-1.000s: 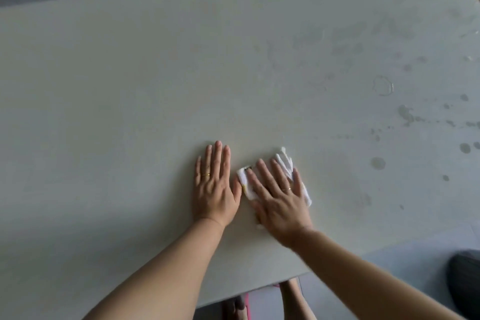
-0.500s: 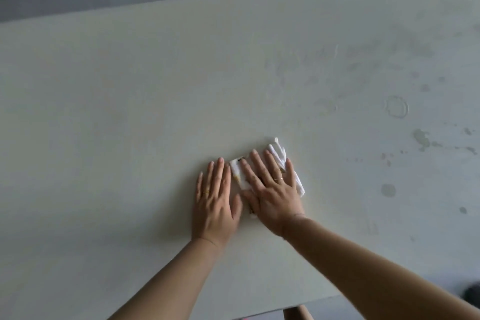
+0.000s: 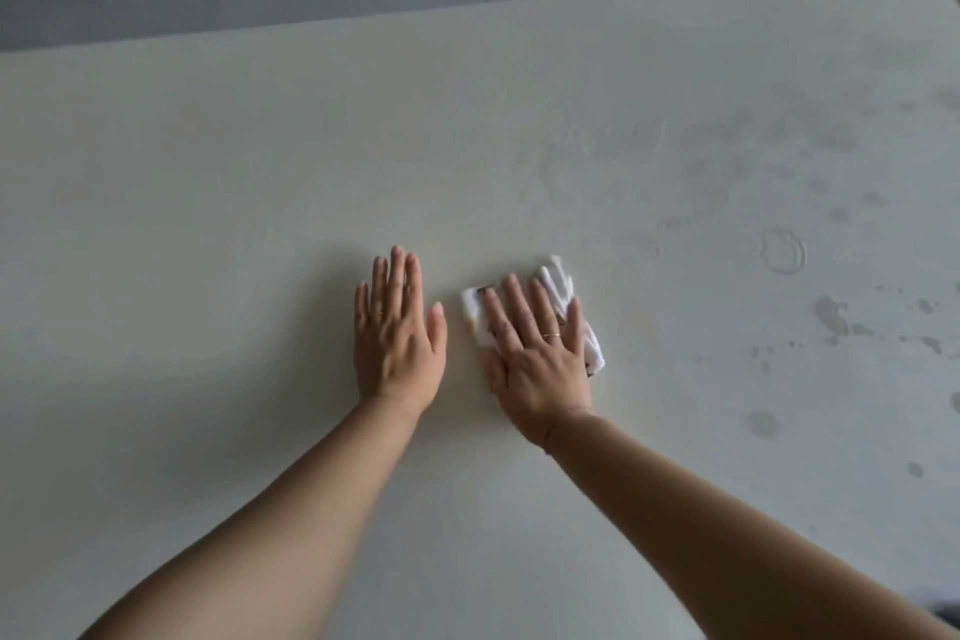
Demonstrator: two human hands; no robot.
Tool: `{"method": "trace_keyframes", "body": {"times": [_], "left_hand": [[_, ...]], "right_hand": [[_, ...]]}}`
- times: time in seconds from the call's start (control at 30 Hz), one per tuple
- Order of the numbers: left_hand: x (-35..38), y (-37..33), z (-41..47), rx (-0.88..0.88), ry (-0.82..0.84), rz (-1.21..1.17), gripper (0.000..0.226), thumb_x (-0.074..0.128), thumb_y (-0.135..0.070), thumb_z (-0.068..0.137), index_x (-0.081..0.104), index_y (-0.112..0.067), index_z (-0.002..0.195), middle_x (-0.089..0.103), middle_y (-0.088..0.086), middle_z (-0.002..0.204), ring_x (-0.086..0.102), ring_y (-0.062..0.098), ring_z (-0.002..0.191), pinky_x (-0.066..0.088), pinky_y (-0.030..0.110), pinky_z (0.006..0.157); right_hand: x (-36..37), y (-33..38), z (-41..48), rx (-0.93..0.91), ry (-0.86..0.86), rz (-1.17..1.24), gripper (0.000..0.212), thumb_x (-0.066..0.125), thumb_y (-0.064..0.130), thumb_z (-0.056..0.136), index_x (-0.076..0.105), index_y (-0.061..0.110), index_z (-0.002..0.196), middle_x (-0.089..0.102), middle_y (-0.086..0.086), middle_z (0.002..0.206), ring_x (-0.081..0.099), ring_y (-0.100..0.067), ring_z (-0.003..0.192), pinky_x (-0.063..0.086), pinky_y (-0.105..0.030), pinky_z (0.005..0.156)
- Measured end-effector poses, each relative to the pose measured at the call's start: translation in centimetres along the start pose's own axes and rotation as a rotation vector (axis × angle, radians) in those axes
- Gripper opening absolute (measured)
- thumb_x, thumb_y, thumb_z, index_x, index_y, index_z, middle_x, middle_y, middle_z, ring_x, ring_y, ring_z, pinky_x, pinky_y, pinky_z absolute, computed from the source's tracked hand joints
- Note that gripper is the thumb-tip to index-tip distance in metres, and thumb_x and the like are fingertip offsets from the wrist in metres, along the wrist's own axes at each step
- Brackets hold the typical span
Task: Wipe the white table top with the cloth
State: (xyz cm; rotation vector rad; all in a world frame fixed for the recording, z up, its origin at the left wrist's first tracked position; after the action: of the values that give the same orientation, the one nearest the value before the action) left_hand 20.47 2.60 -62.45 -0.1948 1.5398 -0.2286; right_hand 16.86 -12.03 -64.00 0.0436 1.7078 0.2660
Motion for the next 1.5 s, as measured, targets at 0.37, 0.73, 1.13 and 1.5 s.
{"method": "trace_keyframes", "body": {"times": [0.37,0.73,1.13,1.5], "left_hand": [[1.6,1.2,3.6,-0.06,0.059,0.021,0.062,0.036,-0.036,0.093,0.028,-0.004,0.146,0.022,0.014,0.155,0.021,0.031,0.143,0.014,0.046,0.115],[1.2,0.9,3.4,-0.064,0.058,0.067,0.066,0.023,-0.04,0.091,0.031,-0.004,0.145,0.028,0.015,0.153,0.026,0.032,0.141,0.018,0.047,0.115],[1.2,0.7,3.4,-0.056,0.037,0.102,0.061,0.026,-0.035,0.092,0.037,-0.001,0.141,0.033,0.017,0.15,0.032,0.033,0.139,0.025,0.049,0.113],[1.5,0.8,3.4,-0.087,0.077,0.121,0.064,0.024,-0.037,0.091,0.03,-0.005,0.145,0.028,0.013,0.153,0.026,0.029,0.142,0.022,0.047,0.115]], "right_hand": [[-2.2,-8.7,5.7,0.395,-0.02,0.038,0.065,0.032,0.037,0.093,0.003,0.029,0.15,0.0,-0.001,0.16,-0.009,-0.02,0.146,-0.011,-0.051,0.114],[-1.9,-6.6,8.5,-0.078,0.023,-0.095,0.057,0.024,0.045,0.094,0.011,0.036,0.149,0.012,0.004,0.159,0.001,-0.018,0.146,-0.002,-0.048,0.115],[-1.0,2.1,9.3,-0.286,0.005,-0.071,0.056,0.023,0.046,0.093,0.021,0.032,0.148,0.021,0.001,0.156,0.015,-0.025,0.145,0.001,-0.051,0.116],[-2.0,-3.5,14.5,0.384,-0.076,0.121,0.062,0.03,0.036,0.093,0.007,0.029,0.15,0.001,0.001,0.16,-0.007,-0.023,0.146,-0.013,-0.056,0.11]]}}
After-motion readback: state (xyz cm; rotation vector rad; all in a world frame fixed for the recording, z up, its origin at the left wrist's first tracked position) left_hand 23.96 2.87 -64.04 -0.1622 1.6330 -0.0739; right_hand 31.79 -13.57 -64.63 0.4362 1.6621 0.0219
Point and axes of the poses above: each hand's wrist, its own z-axis towards the middle knuckle, its own x-axis out of the palm, y = z × x, the point moved 8 cm from there along z, towards the middle knuckle
